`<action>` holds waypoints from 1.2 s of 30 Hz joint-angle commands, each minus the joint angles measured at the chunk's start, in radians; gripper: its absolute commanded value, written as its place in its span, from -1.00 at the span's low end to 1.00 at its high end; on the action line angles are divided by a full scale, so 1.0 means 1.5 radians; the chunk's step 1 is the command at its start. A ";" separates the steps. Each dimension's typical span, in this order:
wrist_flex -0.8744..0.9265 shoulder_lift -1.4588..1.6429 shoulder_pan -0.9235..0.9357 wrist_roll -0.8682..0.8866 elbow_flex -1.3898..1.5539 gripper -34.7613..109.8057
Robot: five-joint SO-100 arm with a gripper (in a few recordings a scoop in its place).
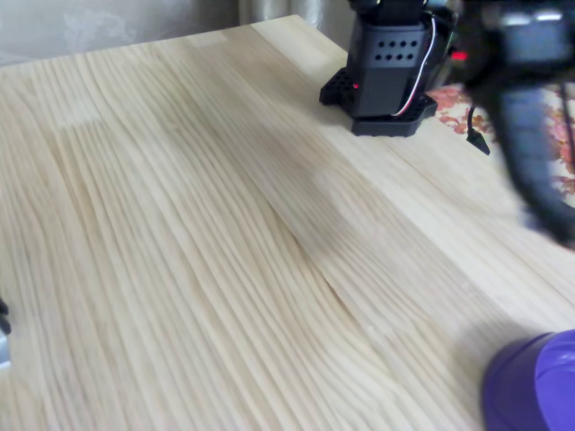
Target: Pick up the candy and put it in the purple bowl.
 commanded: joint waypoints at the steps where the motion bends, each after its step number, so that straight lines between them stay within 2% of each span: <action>1: -0.019 -0.058 -0.034 0.006 -0.115 -0.53; 9: -0.025 -0.185 -0.095 0.028 -0.185 -0.53; 18: -0.040 -0.263 -0.095 0.011 -0.235 -0.51; 23: -0.037 -0.255 -0.090 -0.020 -0.220 -0.22; 27: -0.037 -0.238 -0.080 -0.019 -0.204 -0.10; 32: -0.010 -0.200 -0.064 -0.005 -0.179 -0.12; 34: 0.015 -0.152 -0.040 0.011 -0.153 -0.39; 36: 0.053 -0.083 0.005 0.055 -0.114 -0.53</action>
